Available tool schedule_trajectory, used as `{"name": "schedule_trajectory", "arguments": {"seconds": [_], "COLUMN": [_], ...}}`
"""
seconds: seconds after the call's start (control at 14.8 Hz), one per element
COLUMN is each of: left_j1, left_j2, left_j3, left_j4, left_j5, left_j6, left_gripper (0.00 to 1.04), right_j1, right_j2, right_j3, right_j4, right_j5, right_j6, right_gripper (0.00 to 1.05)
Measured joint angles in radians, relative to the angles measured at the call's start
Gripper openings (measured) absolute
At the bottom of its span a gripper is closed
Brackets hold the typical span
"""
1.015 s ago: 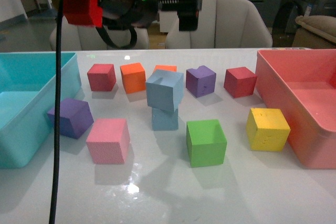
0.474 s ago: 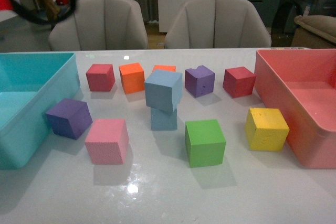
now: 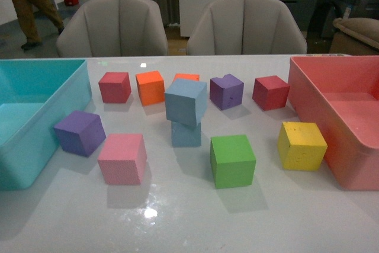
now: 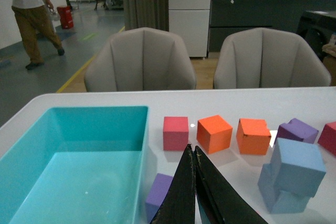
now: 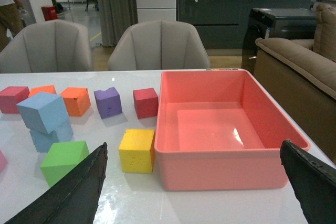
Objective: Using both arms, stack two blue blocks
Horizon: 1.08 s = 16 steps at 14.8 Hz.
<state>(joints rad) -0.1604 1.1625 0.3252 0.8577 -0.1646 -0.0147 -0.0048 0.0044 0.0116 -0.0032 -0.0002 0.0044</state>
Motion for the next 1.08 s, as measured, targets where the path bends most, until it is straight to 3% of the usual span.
{"name": "schedule_trajectory", "arguments": {"seconds": [0.41, 0.47, 0.54, 0.74, 1.08], "left_j1": [0.094, 0.15, 0.166, 0.16, 0.16], "left_j2": [-0.264, -0.311, -0.357, -0.442, -0.674], "left_j3": [-0.205, -0.226, -0.239, -0.308, -0.314], "left_j4": [-0.095, -0.122, -0.148, -0.167, -0.38], "left_j5": [0.095, 0.156, 0.154, 0.164, 0.164], "left_j6": [0.0, 0.001, 0.0, 0.001, 0.001], "left_gripper": [0.02, 0.02, 0.02, 0.02, 0.02], "right_j1": [0.0, 0.0, 0.0, 0.0, 0.0], "right_j2": [0.0, 0.0, 0.0, 0.0, 0.0], "right_j3": [0.0, 0.0, 0.0, 0.0, 0.0], "right_j4": [0.0, 0.0, 0.0, 0.0, 0.0], "right_j5": [0.0, 0.0, 0.0, 0.0, 0.0], "right_j6": [0.0, 0.0, 0.0, 0.0, 0.0], "right_gripper": [0.98, 0.98, 0.98, 0.98, 0.98]}}
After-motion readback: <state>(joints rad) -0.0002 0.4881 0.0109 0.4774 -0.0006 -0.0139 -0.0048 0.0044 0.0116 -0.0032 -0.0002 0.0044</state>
